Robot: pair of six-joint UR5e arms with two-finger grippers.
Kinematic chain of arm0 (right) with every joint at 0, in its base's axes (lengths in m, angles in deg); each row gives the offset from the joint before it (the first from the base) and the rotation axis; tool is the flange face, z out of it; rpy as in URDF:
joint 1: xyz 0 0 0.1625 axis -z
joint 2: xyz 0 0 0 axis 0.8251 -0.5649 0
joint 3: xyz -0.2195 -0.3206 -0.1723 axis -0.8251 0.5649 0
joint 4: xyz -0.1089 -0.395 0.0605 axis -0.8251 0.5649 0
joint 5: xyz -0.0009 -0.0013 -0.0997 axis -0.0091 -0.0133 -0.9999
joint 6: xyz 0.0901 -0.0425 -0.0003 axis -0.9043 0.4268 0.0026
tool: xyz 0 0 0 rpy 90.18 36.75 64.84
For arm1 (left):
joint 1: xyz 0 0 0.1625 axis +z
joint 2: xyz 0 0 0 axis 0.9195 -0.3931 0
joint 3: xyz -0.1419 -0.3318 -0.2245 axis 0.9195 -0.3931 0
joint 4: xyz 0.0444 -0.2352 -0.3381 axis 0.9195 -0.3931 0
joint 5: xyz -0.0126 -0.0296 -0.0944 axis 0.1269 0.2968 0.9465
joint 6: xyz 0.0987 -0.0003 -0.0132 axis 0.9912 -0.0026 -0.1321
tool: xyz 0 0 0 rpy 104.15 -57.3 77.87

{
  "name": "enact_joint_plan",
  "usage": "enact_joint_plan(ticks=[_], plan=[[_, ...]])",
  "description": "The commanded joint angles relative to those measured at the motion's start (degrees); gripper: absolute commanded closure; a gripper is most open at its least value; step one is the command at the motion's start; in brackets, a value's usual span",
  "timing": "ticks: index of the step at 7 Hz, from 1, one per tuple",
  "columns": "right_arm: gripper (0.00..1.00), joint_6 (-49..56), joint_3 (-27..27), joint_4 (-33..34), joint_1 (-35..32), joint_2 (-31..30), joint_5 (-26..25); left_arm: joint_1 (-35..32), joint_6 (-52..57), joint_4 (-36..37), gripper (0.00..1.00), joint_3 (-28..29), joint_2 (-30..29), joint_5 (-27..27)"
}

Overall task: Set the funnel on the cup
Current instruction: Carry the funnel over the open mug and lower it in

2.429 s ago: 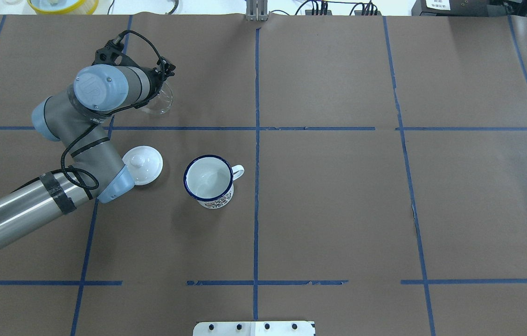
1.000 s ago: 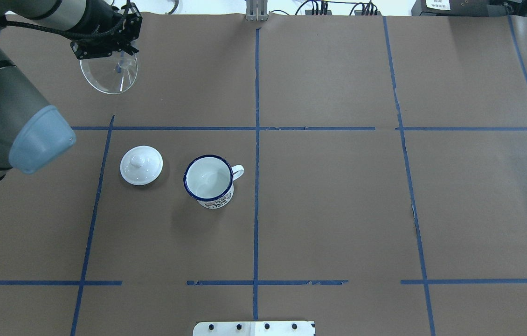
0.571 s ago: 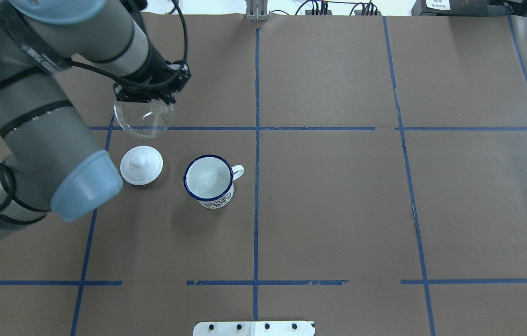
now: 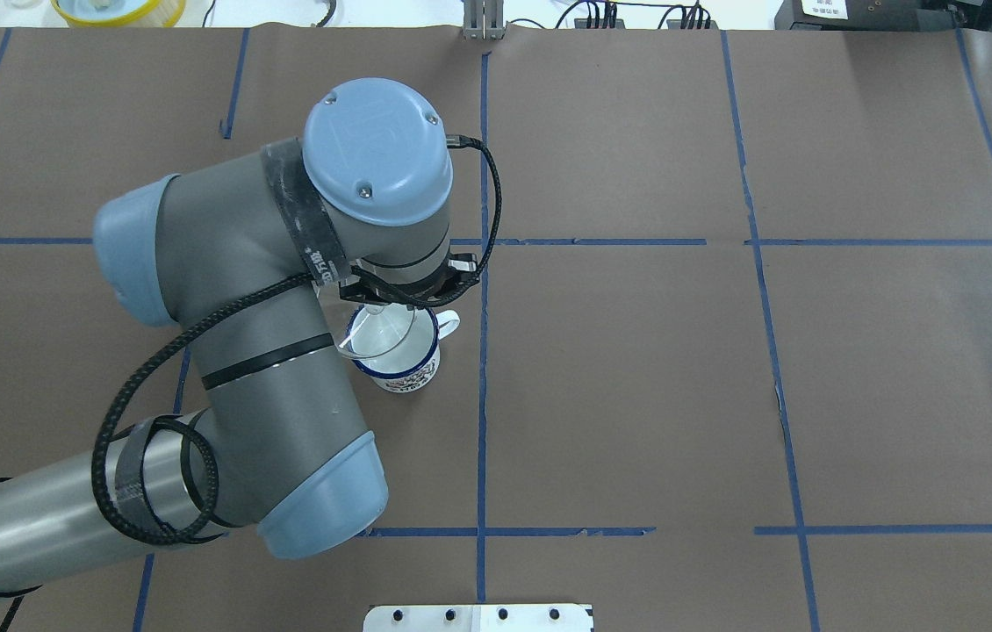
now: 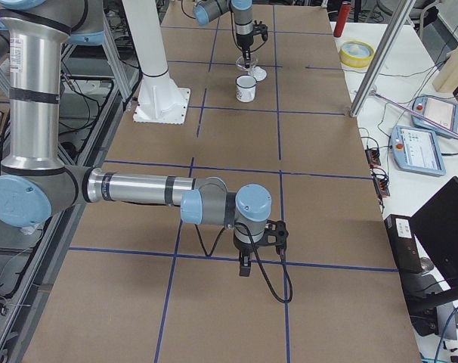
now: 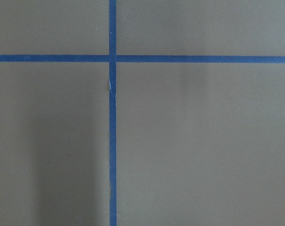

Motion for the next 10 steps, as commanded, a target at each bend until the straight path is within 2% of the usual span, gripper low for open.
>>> enact_joint_plan(ticks=[1, 2, 3, 4, 5, 8, 9, 10], plan=[[0.0, 0.0, 0.0, 0.0, 0.0, 0.0, 0.0, 0.9, 0.7, -0.1, 1.0, 1.6, -0.2, -0.5], [0.0, 0.0, 0.0, 0.0, 0.0, 0.0, 0.0, 1.4, 0.7, -0.9, 1.0, 2.0, 0.1, -0.5], [0.0, 0.0, 0.0, 0.0, 0.0, 0.1, 0.0, 1.8, 0.8, -1.7, 0.96, 2.4, 0.3, -0.5], [0.0, 0.0, 0.0, 0.0, 0.0, 0.1, 0.0, 2.2, 0.7, -1.8, 0.32, 2.5, 0.2, -0.4], [0.0, 0.0, 0.0, 0.0, 0.0, 0.0, 0.0, 2.9, 0.6, -1.8, 0.0, 2.2, 0.4, -0.4], [0.0, 0.0, 0.0, 0.0, 0.0, 0.1, 0.0, 2.7, 0.6, -2.2, 0.0, -1.9, 2.8, -2.8], [0.0, 0.0, 0.0, 0.0, 0.0, 0.0, 0.0, 2.5, 0.6, -4.8, 0.0, -5.3, 5.7, -3.7], [0.0, 0.0, 0.0, 0.0, 0.0, 0.0, 0.0, 0.5, 0.8, -9.1, 0.0, -6.3, 8.2, -3.9]])
